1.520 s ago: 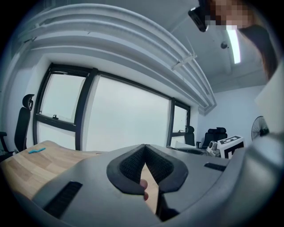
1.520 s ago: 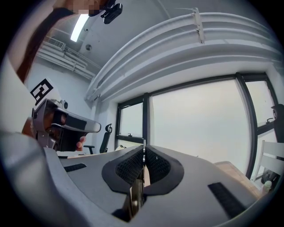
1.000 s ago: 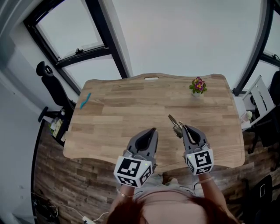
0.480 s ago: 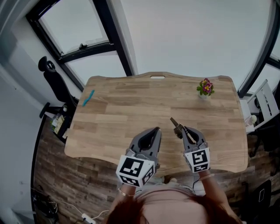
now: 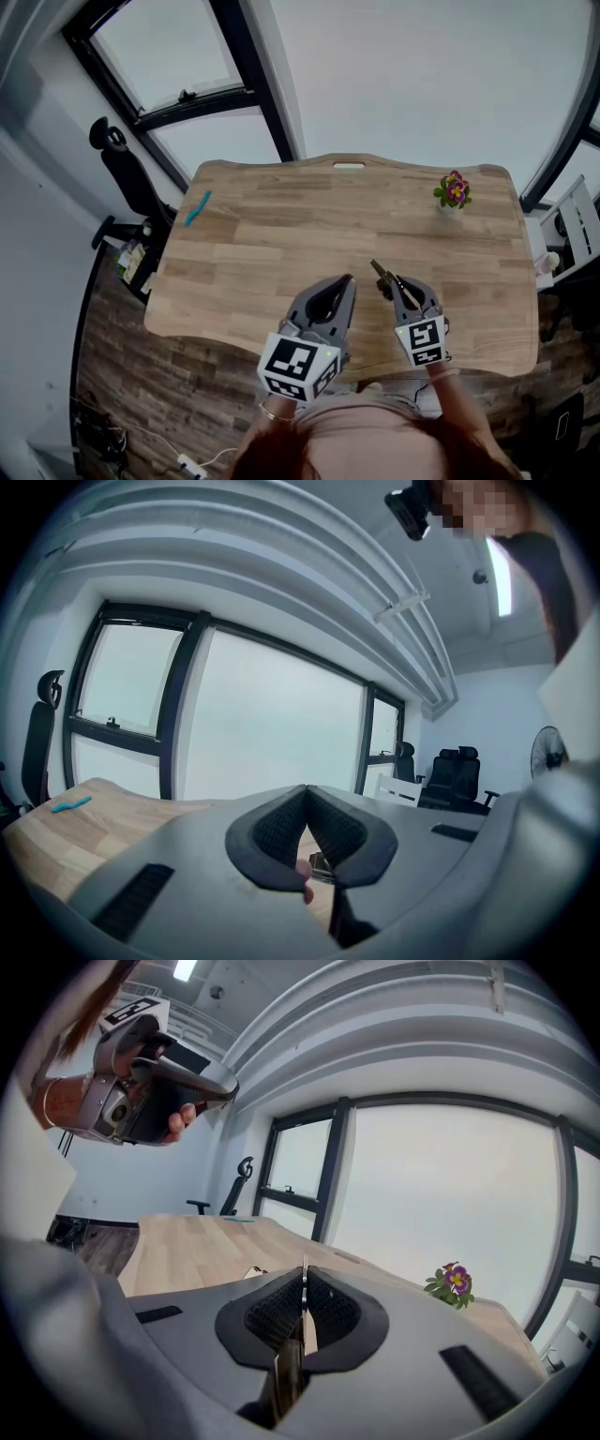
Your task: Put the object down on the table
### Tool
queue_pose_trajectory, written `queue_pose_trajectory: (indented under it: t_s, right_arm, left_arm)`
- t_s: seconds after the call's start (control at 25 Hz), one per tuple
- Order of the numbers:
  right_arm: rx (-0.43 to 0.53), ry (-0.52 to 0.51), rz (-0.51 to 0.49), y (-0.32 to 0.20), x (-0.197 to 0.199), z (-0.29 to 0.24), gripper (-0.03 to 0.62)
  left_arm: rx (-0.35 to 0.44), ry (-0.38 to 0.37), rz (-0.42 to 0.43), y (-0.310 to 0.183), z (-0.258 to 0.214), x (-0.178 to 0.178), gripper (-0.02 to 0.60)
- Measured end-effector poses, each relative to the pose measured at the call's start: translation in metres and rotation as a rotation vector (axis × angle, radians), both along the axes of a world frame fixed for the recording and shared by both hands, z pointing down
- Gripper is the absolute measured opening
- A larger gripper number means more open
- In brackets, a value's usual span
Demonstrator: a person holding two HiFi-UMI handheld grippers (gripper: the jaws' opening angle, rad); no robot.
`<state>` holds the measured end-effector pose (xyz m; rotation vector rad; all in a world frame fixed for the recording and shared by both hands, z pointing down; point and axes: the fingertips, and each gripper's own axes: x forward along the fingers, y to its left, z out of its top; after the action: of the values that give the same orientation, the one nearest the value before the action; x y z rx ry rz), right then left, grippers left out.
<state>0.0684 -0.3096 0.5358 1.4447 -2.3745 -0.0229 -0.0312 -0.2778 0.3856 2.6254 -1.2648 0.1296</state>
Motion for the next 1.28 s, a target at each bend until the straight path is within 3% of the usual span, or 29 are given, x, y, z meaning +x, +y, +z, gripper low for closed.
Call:
queue_pose_trajectory:
  t_s: [0.72,1.28]
  right_arm:
    - [-0.112,0.057,-0.032,-0.005,-0.007,0.058,0.005]
    - [-0.122,0.108,-0.06,-0.013,-0.006,0.083,0.005]
  left_arm:
    - [-0.009,0.0,-0.019,0.001,0.005,-0.003,0.002]
    - [-0.016,-0.002,-0.038,0.004,0.007,-0.007,0.002]
